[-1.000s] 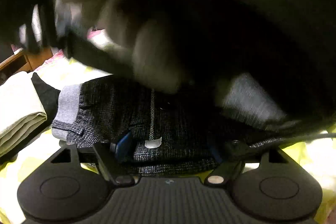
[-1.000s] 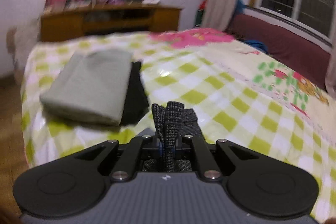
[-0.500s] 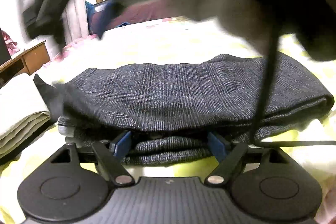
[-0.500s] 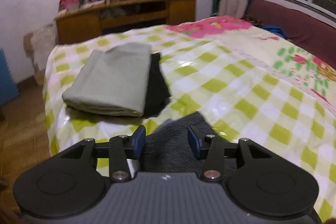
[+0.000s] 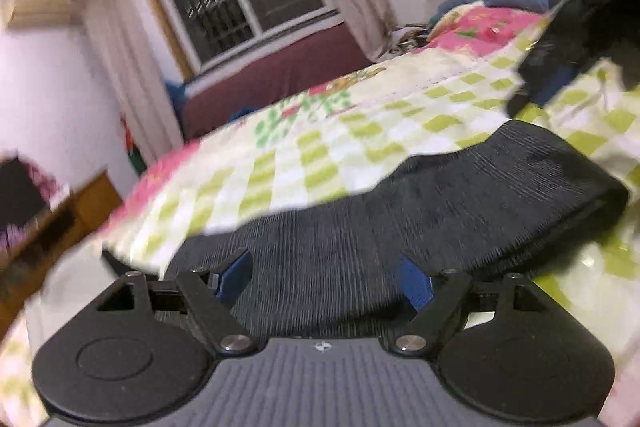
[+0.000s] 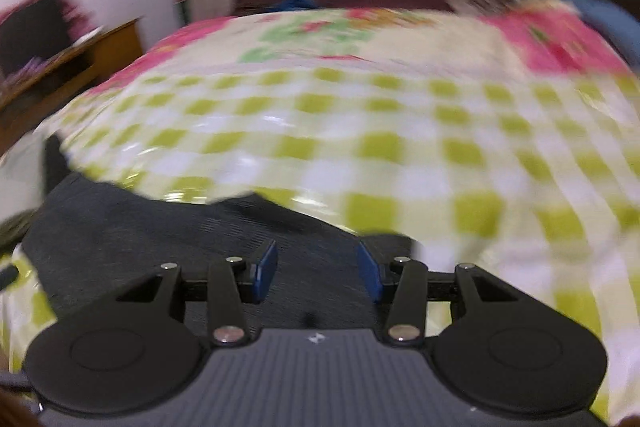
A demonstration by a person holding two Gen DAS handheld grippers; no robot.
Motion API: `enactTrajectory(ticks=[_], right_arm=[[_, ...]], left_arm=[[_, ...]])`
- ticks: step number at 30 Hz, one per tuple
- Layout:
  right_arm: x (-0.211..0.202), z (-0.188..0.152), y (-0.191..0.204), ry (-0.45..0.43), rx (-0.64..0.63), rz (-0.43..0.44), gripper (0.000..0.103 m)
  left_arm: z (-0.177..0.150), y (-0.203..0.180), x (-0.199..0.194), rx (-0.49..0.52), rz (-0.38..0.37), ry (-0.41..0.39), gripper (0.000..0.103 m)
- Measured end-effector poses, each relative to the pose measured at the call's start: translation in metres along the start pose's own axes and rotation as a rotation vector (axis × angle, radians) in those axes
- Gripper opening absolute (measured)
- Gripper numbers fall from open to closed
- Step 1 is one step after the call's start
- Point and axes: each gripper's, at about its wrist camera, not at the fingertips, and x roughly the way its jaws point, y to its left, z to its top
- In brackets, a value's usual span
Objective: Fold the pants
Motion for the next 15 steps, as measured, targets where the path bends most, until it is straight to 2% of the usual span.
enactTrajectory(ticks=[3, 5, 8, 10, 12, 15], right_arm=[[0.013, -0.012, -0.035, 0.057, 0.159, 0.055, 0.048], [0.024, -0.024, -0.052, 0.091, 0.243, 0.086, 0.05], [0.041, -0.045, -0.075, 0.173, 0.401, 0.241, 0.052], [0.041, -0.052, -0.084, 0.156, 0.434, 0.313, 0.055], [0.045, -0.055, -0.095, 0.154, 0.485, 0.385, 0.059], [0.048, -0.057, -0.107, 0.158, 0.573, 0.514, 0.059]], left_arm=[[0.002, -0.009, 0.034, 0.027, -0.016, 0.051, 0.091], [-0.012, -0.013, 0.062, 0.025, -0.047, 0.146, 0.092], [-0.014, -0.002, 0.064, -0.041, -0.07, 0.148, 0.093], [-0.004, 0.004, 0.06, -0.042, -0.067, 0.156, 0.093], [0.001, 0.003, 0.062, -0.003, -0.046, 0.159, 0.093], [-0.002, -0.006, 0.071, 0.052, -0.033, 0.187, 0.094]])
